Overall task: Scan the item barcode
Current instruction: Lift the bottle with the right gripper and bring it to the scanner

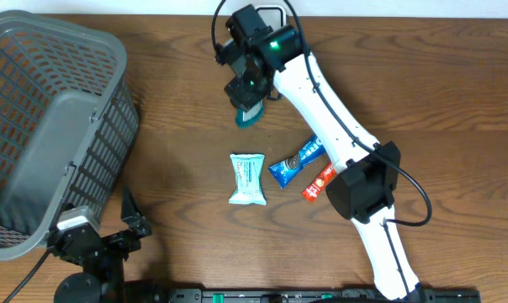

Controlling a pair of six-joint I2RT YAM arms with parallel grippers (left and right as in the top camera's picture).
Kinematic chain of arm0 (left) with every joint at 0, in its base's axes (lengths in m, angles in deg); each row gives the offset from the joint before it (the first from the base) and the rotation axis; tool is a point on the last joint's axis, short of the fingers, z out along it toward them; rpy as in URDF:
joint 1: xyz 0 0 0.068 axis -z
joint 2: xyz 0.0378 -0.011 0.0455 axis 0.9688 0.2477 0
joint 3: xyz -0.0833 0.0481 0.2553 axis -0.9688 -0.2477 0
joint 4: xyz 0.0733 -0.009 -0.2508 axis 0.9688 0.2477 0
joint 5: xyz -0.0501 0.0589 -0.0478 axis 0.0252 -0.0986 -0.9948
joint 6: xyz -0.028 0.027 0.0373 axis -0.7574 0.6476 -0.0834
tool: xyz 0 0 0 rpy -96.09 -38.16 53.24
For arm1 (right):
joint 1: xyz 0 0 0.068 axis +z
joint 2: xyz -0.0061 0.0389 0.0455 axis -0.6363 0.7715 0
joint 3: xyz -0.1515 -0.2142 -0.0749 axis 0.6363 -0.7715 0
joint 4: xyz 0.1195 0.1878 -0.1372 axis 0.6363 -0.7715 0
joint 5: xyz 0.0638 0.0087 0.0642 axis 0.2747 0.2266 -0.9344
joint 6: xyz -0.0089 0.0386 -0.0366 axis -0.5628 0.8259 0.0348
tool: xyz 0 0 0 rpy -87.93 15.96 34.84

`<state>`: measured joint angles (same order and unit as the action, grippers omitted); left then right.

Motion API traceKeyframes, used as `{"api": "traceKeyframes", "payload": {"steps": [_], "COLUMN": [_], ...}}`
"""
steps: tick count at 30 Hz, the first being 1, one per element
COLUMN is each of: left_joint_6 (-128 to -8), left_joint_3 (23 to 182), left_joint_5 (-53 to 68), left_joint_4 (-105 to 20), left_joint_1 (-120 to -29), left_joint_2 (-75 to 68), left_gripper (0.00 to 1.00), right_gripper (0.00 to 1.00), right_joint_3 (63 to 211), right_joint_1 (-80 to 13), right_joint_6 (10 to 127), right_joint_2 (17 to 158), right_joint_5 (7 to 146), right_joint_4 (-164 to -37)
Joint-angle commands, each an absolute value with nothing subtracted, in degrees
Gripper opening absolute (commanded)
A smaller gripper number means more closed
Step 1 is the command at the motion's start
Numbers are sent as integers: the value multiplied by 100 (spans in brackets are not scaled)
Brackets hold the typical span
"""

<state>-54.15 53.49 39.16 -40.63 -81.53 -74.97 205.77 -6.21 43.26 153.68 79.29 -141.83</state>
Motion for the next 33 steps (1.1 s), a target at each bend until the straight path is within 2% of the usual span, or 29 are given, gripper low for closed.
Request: {"api": "traceKeyframes", "payload": {"steps": [1,10,33], "left_joint_6": [-5446,-5446,-5446], "left_joint_3": [5336,5332,5325], "left_joint_5": [3841,3841,3841], "left_joint_4": [-3694,-1725,-1727], "left_joint_1": [-8131,-8131,-8131], "left_joint_2": [-7504,-7504,-7502], "left_gripper": [100,100,100], "right_gripper": [47,46,43], "right_joint_3": [20776,20774,20771], "right_joint_1": [-720,-895,-1633], "right_joint_6": [4103,3731,3565], "right_joint_2": [15314,15316,15825], "right_joint_5": [7999,7997,6475], "right_joint_4": [-13997,-12874,-9805]}}
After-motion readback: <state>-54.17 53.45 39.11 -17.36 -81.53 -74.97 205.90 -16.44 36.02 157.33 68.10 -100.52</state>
